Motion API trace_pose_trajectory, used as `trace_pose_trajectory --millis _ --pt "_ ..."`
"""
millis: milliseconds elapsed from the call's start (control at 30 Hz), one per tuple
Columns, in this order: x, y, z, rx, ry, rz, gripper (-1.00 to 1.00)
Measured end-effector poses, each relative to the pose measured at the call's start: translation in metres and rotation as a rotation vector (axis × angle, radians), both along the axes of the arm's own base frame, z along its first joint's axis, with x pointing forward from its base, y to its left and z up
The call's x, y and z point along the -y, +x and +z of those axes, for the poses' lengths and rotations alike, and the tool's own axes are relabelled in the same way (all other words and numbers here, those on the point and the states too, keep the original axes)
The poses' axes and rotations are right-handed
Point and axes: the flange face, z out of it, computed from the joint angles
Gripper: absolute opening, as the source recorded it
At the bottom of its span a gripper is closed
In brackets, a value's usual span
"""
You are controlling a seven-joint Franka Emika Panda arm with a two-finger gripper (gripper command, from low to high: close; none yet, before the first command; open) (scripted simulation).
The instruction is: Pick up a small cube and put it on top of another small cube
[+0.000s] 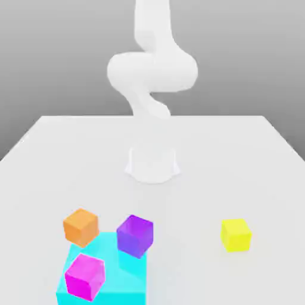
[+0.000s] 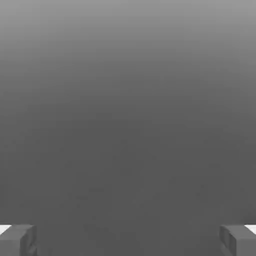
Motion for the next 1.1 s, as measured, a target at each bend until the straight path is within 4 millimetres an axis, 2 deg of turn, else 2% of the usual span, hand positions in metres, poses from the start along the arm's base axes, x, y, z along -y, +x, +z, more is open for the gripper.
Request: trace_pose_trajectory --millis 133,200,300,367,467,567,633,700,1000,1033,1100 --pt "-0.045 0.042 -0.099 -0.146 -0.025 0.011 0.00" --pt "-0.065 0.052 -0.148 -0.215 -0.035 0.019 0.00" --pt "-0.092 0.055 -0.221 -0.317 -0.045 0.035 0.00" --pt "-0.108 0.049 -0.269 -0.384 -0.050 0.047 0.00" --pt "-0.131 0.031 -0.336 -0.486 -0.052 0.068 0.00" --pt "-0.151 0.000 -0.397 -0.587 -0.048 0.094 0.00" --pt "-0.166 -0.027 -0.433 -0.656 -0.046 0.121 0.00" --pt "-0.173 -0.047 -0.459 -0.703 -0.039 0.131 0.00" --pt "-0.173 -0.051 -0.521 -0.719 -0.030 0.125 0.00" --pt "-0.172 -0.052 -0.527 -0.720 -0.033 0.125 -1.00" --pt "-0.173 -0.052 -0.527 -0.720 -0.032 0.125 -1.00"
